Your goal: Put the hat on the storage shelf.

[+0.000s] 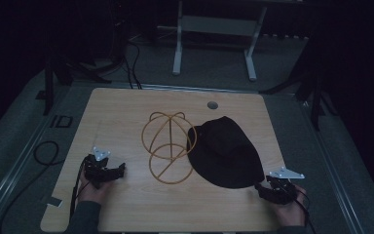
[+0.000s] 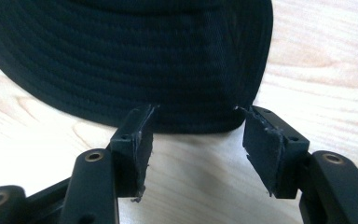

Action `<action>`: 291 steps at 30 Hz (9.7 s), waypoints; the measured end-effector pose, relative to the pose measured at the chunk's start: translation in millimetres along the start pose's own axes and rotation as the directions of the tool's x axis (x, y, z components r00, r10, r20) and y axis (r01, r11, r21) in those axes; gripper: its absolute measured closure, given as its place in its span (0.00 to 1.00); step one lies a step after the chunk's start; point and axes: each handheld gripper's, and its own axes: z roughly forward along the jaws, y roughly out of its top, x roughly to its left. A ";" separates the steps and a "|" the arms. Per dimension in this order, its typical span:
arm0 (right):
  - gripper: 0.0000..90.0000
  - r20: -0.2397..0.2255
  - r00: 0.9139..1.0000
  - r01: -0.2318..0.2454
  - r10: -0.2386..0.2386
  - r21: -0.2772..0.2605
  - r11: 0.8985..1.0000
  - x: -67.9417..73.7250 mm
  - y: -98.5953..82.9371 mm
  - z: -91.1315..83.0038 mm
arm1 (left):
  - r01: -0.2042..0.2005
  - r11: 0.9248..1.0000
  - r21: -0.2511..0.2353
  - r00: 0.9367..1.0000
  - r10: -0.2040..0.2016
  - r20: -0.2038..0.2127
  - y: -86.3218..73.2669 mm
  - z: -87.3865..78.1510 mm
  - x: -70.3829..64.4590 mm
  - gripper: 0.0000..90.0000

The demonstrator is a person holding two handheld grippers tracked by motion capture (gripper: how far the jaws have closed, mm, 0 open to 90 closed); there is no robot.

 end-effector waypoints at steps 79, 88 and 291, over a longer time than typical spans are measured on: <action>0.26 -0.205 0.950 0.279 -0.234 0.229 0.932 10.8 119.6 19.4 | -0.002 1.000 0.001 1.000 0.002 -0.001 -0.1 -0.1 0.0 0.15; 0.26 -0.202 0.948 0.293 -0.244 0.267 0.918 8.2 127.2 24.8 | -0.002 1.000 0.001 1.000 0.002 -0.002 -0.1 -0.1 0.0 0.15; 0.98 -0.330 0.863 0.477 -0.382 0.286 0.831 2.3 256.3 -59.5 | -0.001 1.000 0.002 1.000 0.001 -0.001 0.1 -0.2 0.0 0.15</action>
